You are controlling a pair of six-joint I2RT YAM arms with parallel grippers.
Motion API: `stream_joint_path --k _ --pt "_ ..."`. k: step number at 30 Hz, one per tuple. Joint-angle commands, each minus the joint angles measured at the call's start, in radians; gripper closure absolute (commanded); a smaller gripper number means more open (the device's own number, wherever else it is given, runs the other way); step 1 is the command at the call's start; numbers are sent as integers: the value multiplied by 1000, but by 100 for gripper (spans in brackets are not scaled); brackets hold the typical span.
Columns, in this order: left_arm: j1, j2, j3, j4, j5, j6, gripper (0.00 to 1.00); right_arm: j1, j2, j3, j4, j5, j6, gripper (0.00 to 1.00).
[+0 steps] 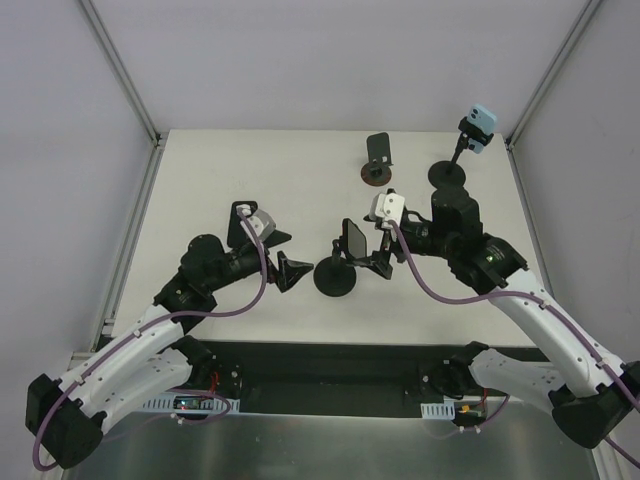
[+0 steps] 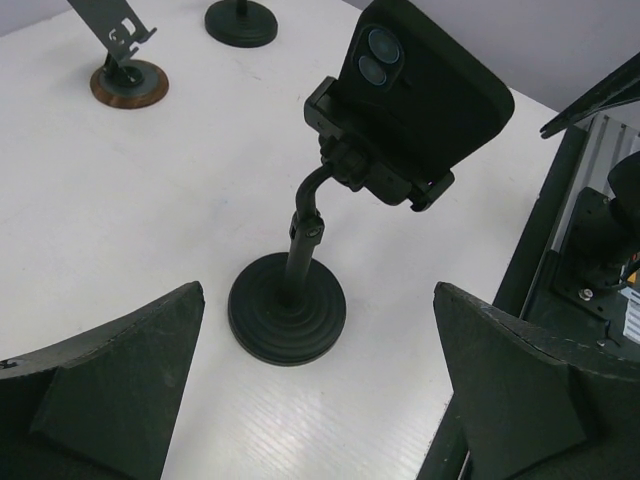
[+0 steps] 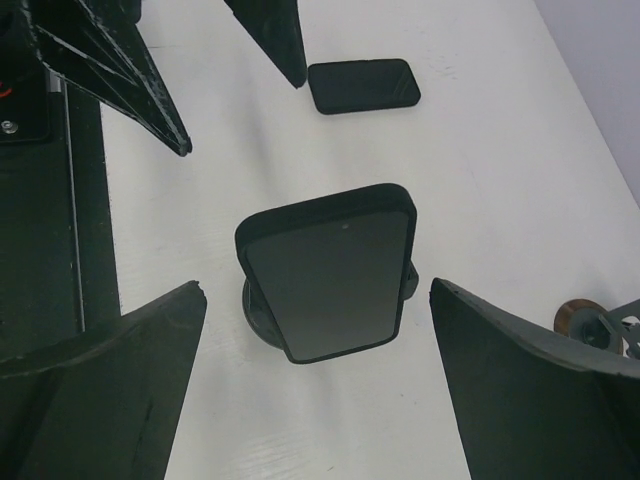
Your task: Remove the phone from the phone stand
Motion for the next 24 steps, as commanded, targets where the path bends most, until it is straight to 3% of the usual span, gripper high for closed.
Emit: stream_joint_path --k 1,15,24 --pt "-6 24 -9 3 2 -45 3 -11 8 34 23 -94 -66 4" --pt "-43 110 33 25 2 -74 4 -26 95 36 121 -191 -48 4" --pt "-95 147 59 28 -23 -70 4 -29 132 16 178 -165 -37 4"
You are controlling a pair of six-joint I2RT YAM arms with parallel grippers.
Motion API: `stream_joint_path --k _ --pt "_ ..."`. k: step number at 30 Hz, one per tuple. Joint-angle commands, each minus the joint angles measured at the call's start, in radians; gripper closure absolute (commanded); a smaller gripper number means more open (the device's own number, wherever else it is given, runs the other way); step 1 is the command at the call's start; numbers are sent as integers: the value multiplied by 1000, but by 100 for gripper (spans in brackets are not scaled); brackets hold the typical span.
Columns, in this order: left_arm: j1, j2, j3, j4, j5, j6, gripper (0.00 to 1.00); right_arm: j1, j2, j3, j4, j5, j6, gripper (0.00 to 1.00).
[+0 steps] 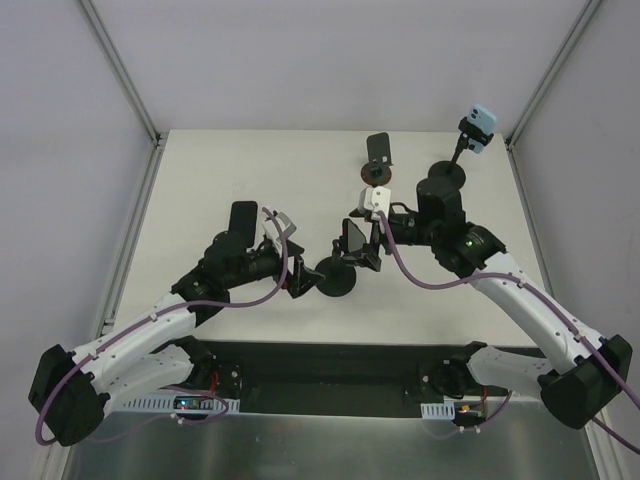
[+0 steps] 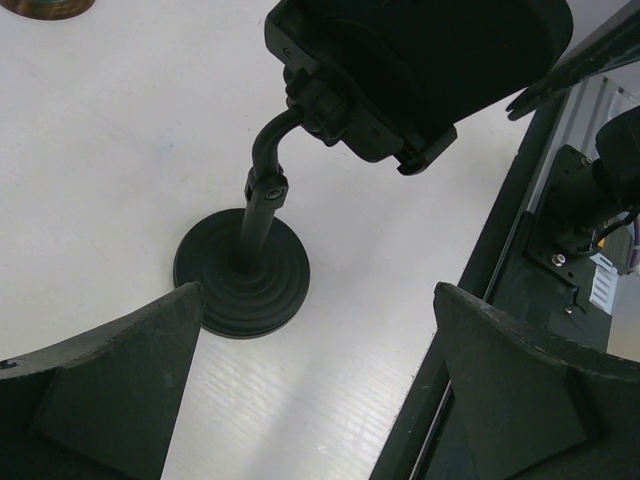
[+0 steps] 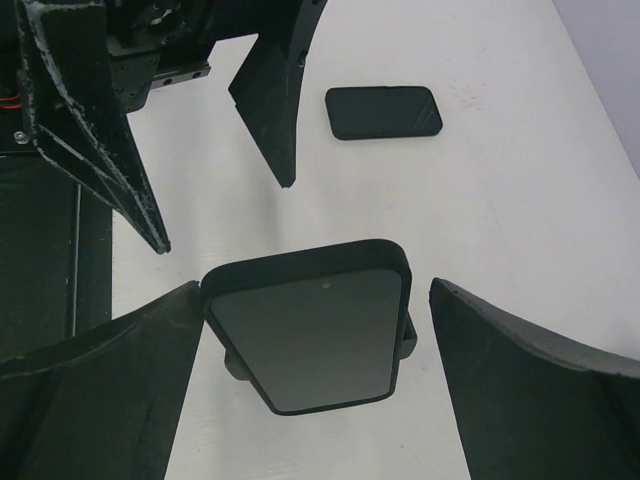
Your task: Remove the phone from the phone stand
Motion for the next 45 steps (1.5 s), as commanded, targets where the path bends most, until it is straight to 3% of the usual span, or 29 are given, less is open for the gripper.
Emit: stream_joint_path --k 1,8,9,15,16,18,19,21,24,29,33,45 --pt "-32 9 56 41 -26 -8 3 -5 13 17 75 -41 -11 4" --pt "-116 25 76 52 -115 3 4 -5 34 16 70 -69 7 1" --pt "-127 26 79 55 -139 6 4 -5 41 17 60 -69 6 4" --pt "-181 32 81 75 -214 -3 5 -5 48 33 46 -89 39 33" --pt "-186 34 78 86 -240 -8 5 -5 45 31 59 -82 76 44" --pt "-196 31 64 101 -268 -19 5 -3 27 11 129 -53 128 54" --pt "-199 29 59 107 -285 -25 5 4 18 2 160 -29 201 68" --pt "-207 26 41 132 -326 -29 5 21 -10 -30 243 87 252 77" --pt "-212 26 12 170 -383 -43 5 104 -42 -67 317 317 302 78" --pt "-222 37 -8 213 -428 -45 10 228 -65 -98 328 630 371 90" --pt "-229 69 -2 232 -428 -37 14 254 -90 -139 354 713 420 91" --pt "-270 190 56 284 -385 0 32 260 -122 -181 383 724 420 92"
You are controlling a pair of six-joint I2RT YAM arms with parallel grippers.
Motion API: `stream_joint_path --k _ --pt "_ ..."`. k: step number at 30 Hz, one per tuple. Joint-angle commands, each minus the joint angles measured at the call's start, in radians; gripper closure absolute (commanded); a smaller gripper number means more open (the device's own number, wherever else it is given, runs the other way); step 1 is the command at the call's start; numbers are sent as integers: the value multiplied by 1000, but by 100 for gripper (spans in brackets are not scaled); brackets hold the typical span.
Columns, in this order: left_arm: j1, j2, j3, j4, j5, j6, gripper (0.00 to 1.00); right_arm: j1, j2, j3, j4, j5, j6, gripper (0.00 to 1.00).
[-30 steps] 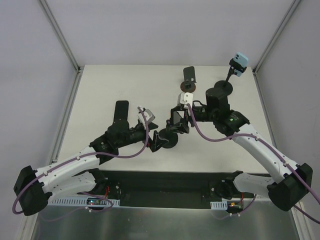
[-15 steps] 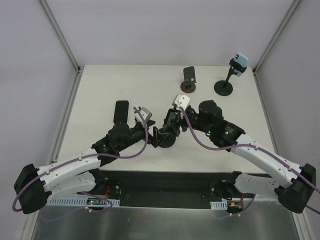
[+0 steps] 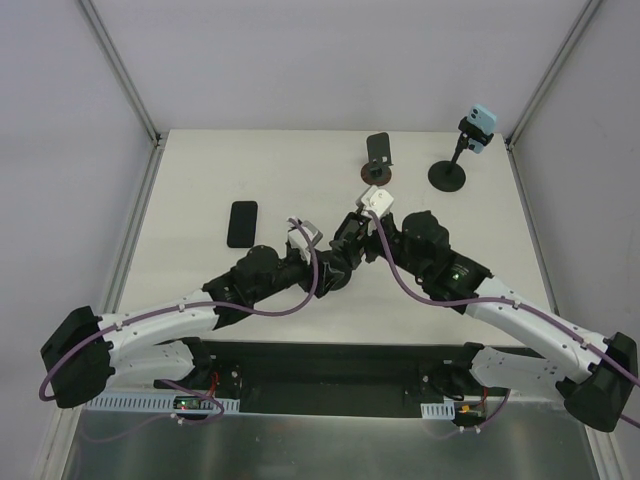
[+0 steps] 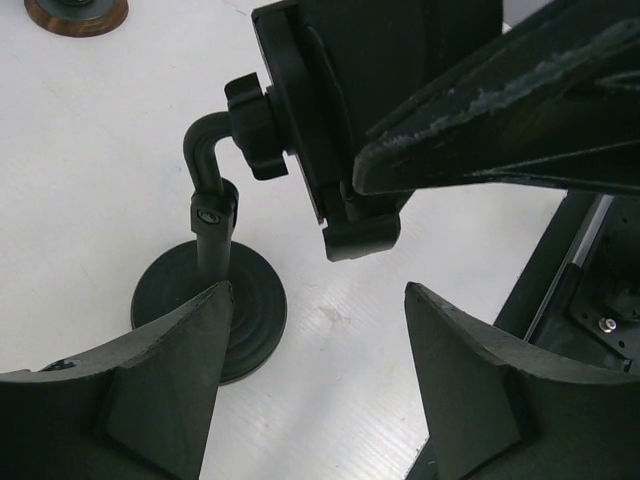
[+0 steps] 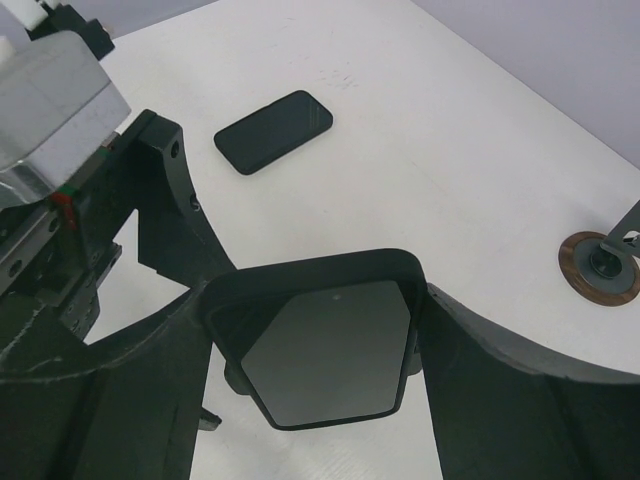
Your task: Remove the phone from the phone stand
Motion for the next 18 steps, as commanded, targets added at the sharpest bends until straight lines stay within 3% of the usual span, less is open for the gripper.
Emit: stream_joint_path --k 1,5,13,18 --pt "-9 26 59 96 4 18 34 -1 -36 0 69 43 17 92" --pt "-9 54 67 155 3 9 35 1 -35 -6 78 37 21 91" --pt "-8 77 71 193 -7 -10 49 4 -38 -9 80 23 20 92" --pt "-8 89 73 187 6 -17 69 7 -30 -8 81 14 15 92"
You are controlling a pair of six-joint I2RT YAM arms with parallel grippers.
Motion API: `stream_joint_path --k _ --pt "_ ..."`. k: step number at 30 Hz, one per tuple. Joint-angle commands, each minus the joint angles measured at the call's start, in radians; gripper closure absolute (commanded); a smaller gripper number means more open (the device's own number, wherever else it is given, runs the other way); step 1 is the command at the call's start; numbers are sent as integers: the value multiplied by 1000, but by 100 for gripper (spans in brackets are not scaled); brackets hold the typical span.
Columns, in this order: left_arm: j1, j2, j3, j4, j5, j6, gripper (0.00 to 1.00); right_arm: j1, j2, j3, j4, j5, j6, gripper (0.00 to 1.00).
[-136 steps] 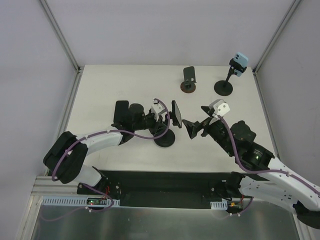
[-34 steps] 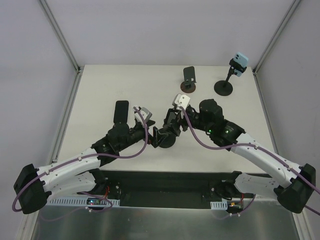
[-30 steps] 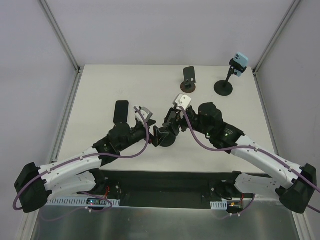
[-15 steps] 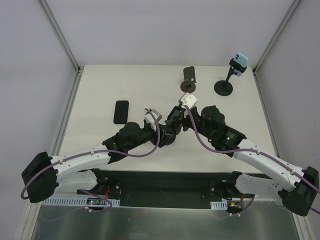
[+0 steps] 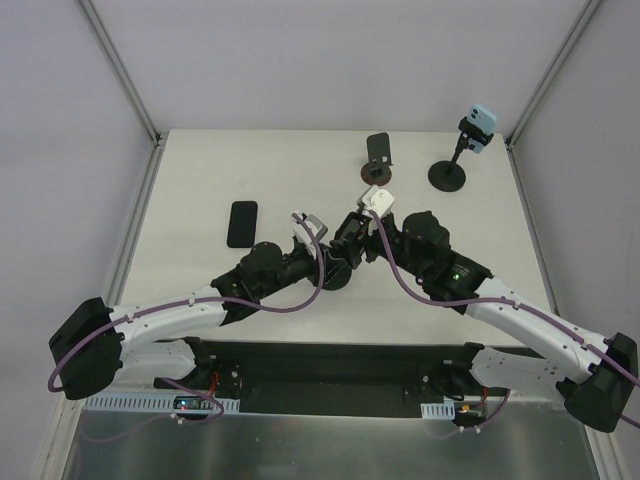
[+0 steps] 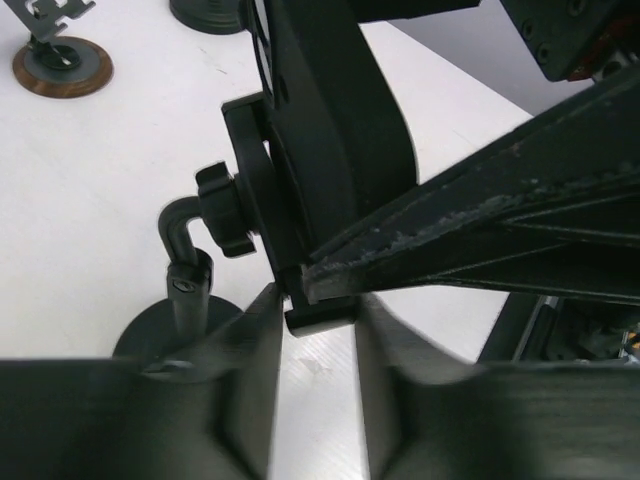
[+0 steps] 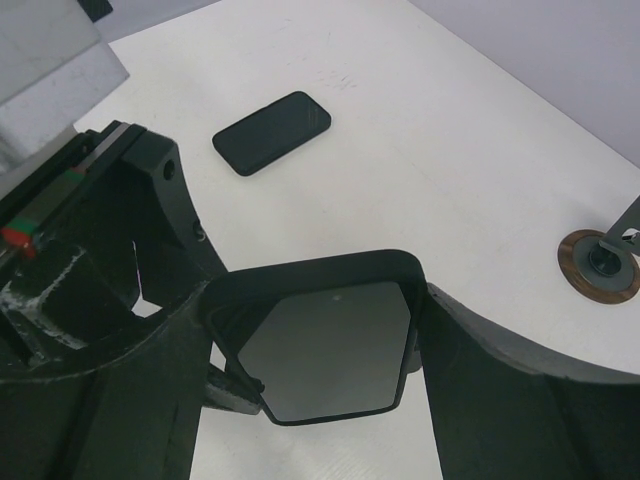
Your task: Remove the phone from the phone stand
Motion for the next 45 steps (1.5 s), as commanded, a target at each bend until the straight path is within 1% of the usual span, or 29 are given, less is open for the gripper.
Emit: stream_joint_path --k 1,2,3,4,7,10,12,14,15,17,21,23,27,31,32,34,35,38,39,41,42,45 --pt "-4 6 36 53 5 -7 84 4 -25 -2 74 8 -3 92" --pt "-4 6 35 53 9 -7 92 4 -23 -4 73 8 -9 94" --pt "-4 2 33 52 14 -7 99 6 -25 -4 71 8 -22 97" --pt "-3 -8 27 46 22 -3 100 6 -28 -7 65 8 -47 99" --pt "-1 -37 9 33 46 16 100 4 -41 -8 42 10 -104 99" --pt "23 -76 -13 9 92 22 100 0 -60 -17 34 -47 -156 99" --pt "64 -98 -25 -13 172 20 100 -17 -65 -19 27 -50 -195 99" --pt "92 -124 -36 -31 248 16 100 -66 -72 -17 19 -90 -195 99" --pt "113 -132 -39 -46 267 17 100 -86 -72 -13 19 -143 -184 99" --pt "127 -147 -48 -59 293 17 100 -141 -72 -7 19 -203 -169 99" --pt "149 -149 -50 -82 353 28 100 -175 -55 4 17 -306 -155 99" --pt "157 -144 -48 -88 364 31 100 -185 -51 7 19 -331 -149 99" --pt "160 -144 -50 -90 358 31 100 -191 -43 13 25 -433 -137 99" --pt "161 -152 -50 -93 292 23 100 -192 -38 19 33 -483 -106 99" --pt "161 -153 -50 -97 290 23 89 -192 -38 21 37 -492 -95 99" --pt "161 -163 -44 -97 290 17 79 -191 -40 21 59 -524 -54 99" --pt "160 -167 -42 -99 293 14 69 -191 -40 22 66 -532 -39 99" --pt "158 -173 -36 -99 293 8 57 -192 -31 24 88 -553 1 99" --pt "158 -179 -34 -99 293 3 50 -192 -26 25 99 -553 12 99" --pt "154 -184 -28 -99 292 0 43 -191 -19 22 112 -553 43 99" --pt "151 -190 -27 -99 286 0 37 -191 -14 22 122 -550 55 99" --pt "140 -212 -28 -99 263 9 29 -189 -9 24 135 -536 89 99"
